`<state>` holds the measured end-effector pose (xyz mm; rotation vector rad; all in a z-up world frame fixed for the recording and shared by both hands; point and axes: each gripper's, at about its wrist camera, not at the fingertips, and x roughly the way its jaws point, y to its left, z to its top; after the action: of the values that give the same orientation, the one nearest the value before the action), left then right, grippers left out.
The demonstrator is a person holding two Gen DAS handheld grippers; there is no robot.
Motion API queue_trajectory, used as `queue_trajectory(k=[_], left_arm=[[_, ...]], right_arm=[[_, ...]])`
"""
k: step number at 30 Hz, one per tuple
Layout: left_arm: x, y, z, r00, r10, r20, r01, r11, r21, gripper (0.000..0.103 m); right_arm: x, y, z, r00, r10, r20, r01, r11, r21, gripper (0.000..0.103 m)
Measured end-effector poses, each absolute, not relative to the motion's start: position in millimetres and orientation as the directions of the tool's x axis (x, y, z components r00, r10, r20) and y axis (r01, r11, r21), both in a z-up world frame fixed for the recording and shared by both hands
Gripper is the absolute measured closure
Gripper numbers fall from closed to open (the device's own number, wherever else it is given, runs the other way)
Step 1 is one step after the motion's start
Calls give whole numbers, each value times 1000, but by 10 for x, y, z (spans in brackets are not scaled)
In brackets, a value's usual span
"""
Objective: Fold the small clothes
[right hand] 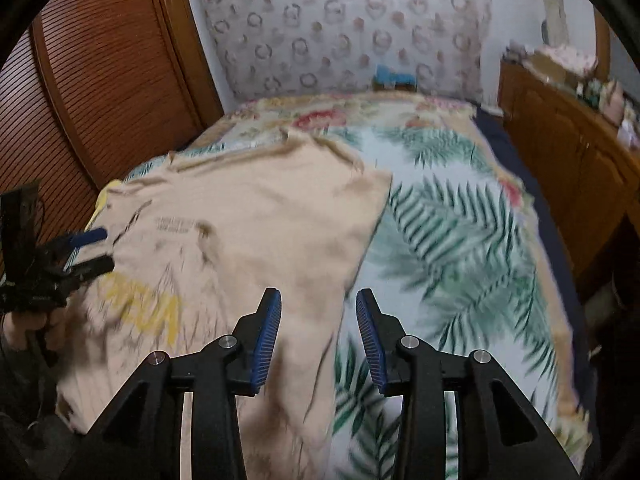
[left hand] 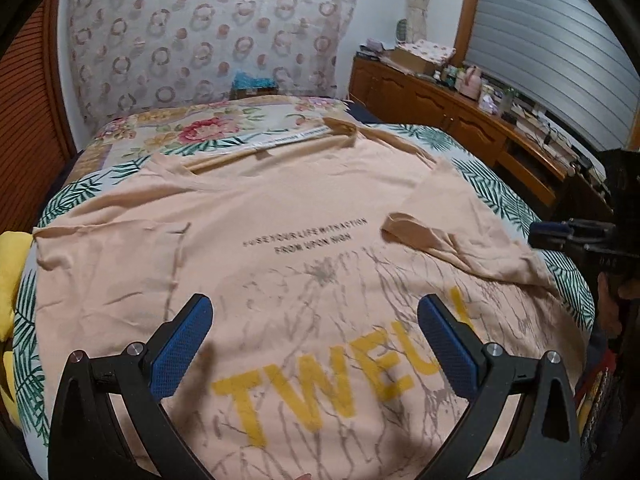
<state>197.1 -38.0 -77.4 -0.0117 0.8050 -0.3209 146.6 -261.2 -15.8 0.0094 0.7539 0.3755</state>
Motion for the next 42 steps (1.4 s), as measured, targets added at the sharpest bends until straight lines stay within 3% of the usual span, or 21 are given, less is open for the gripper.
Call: queue_trajectory(k=[4,8,18,30,33,35,36,42], left_arm=[[1948,-416,-785,638,-288,-714,281,951,-131,0],[1887,-416,-760,642,-279,-714,280,952,-120,0],[1787,-336,-740,653,-263,-710,255,959,-122,0],[1740,-313,-737,658,-254,-709,242,963,-120,0],[1727,-298,-742,658,-250,-710,238,964,-118,0],[1720,-285,-743,659,-248,-710,234,965,-120,0],[1712,-285,-746,660,-246,-710,231,966,-119,0],[1704,-215,-754,661,-231,-714,214,970,-115,0]], right_arm=[[1472,-2558,-221,634,355,-687,-337,926,168,63],[1512,-2546,-138,637,366,-678,-365,918,152,93],[1387,-2440,-237,603,447,-660,-474,867,154,99],[1165,-2292,-337,531,493,-690,-547,821,166,99],[1189,-2330,-231,562,486,-669,-537,830,151,87],[1271,-2340,-176,594,466,-656,-513,847,136,69],[1315,-2331,-172,604,462,-649,-507,852,134,66],[1680,-2137,-289,586,466,-663,-497,853,160,63]])
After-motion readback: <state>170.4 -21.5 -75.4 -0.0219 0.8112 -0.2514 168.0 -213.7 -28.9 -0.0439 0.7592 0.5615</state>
